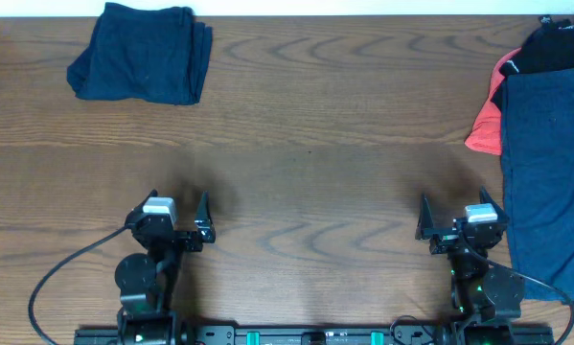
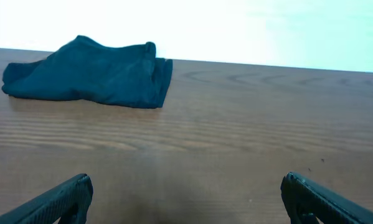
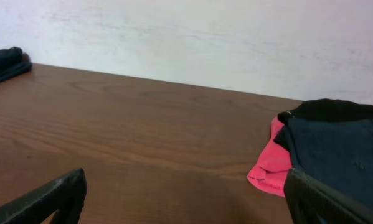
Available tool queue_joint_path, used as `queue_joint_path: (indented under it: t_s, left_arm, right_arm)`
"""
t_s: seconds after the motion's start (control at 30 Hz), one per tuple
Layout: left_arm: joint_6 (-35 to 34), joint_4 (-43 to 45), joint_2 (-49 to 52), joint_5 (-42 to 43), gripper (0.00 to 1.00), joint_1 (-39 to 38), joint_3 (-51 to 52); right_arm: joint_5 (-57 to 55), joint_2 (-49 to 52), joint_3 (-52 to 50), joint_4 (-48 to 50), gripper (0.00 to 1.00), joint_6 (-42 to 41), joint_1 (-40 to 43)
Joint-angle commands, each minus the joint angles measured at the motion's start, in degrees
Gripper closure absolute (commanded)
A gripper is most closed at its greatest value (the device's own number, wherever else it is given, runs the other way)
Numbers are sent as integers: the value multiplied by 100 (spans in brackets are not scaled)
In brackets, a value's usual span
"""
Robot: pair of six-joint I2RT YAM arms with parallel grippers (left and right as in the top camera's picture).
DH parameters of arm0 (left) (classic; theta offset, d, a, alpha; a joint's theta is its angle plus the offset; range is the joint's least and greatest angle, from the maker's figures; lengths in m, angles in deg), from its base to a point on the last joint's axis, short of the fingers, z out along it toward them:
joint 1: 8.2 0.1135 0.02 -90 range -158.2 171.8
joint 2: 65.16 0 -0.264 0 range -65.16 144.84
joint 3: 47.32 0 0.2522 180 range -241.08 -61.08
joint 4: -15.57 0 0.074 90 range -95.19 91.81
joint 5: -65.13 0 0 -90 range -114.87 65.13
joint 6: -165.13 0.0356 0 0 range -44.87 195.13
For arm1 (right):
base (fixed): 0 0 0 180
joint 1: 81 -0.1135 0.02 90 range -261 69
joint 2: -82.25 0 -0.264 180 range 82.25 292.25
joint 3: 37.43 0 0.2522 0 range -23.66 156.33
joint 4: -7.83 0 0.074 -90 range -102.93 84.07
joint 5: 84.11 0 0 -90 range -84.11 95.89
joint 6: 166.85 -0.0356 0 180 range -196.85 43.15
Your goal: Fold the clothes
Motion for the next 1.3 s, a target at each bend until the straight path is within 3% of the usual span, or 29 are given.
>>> queue_joint_path:
  t_s: [0.0, 0.2, 0.4, 0.57, 0.83, 1.27]
  left_arm:
    - [61, -155, -378, -55, 2, 20, 20]
    - [184, -811, -887, -98, 2, 20, 20]
    - [155, -776, -1029, -160, 2, 20, 20]
    - [-485, -804, -1029, -1014, 2, 20, 20]
    - [-527, -887, -1029, -1488, 2, 20, 20]
    - [-527, -885, -1016, -1486, 2, 20, 20]
  right_arm:
    - [26, -37, -4, -28, 1, 70, 46]
    - [26, -37, -4, -28, 1, 70, 46]
    - [26, -37, -4, -28, 1, 72, 46]
    - [26, -37, -4, -28, 1, 72, 46]
    - [26, -37, -4, -28, 1, 72, 46]
    - [26, -37, -4, -28, 1, 72, 46]
